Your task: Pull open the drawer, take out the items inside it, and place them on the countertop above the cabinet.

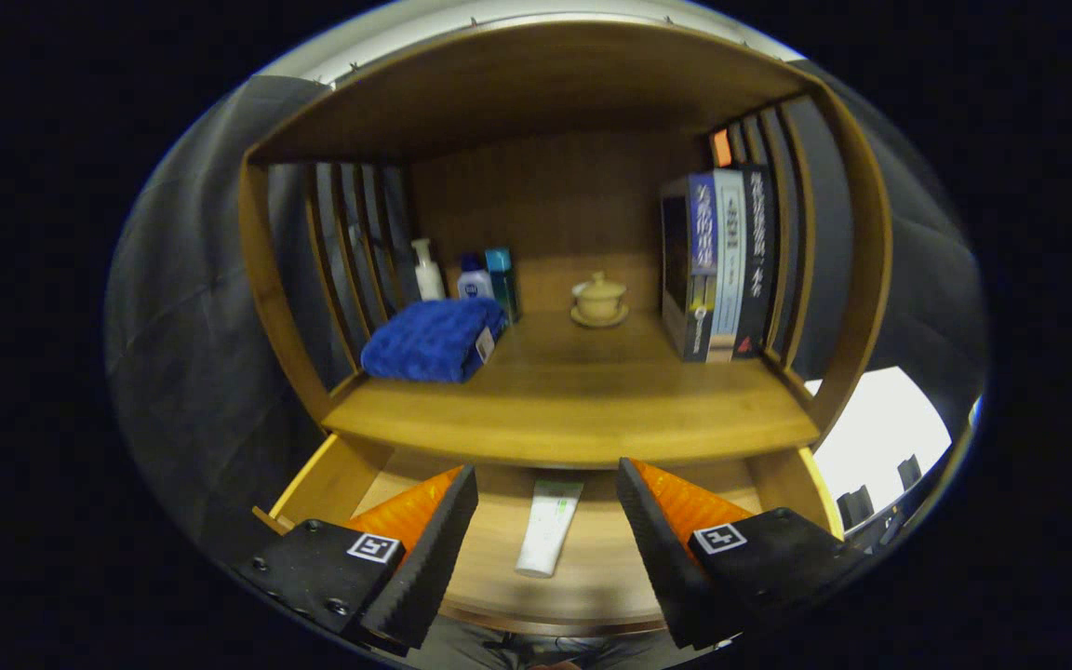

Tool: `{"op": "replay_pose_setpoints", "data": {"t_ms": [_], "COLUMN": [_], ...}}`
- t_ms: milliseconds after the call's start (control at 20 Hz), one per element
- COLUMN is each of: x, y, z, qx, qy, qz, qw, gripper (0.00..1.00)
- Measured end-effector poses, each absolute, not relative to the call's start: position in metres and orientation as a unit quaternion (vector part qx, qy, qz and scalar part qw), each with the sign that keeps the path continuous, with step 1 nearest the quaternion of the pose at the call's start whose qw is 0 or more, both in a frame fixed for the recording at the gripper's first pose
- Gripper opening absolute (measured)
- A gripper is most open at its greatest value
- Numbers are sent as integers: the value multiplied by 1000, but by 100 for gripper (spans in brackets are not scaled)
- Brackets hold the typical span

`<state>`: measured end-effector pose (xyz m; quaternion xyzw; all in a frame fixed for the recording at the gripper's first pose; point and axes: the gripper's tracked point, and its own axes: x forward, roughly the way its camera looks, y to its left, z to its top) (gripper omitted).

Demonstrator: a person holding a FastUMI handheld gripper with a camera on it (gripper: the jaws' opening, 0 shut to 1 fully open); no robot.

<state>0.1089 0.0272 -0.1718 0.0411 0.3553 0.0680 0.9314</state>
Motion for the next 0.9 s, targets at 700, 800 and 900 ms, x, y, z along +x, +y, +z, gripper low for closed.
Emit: {"op": "replay_pose_setpoints", "data": {"t_ms": [700, 800, 900], "x": [80, 75, 74], "y": [67, 62, 56], "z": [-301, -308, -317], "qx": [42, 36, 30], "qy": [596, 612, 622], "qz": [77, 69, 59], "qw": [798, 787, 780], "gripper": [98, 97, 95]}}
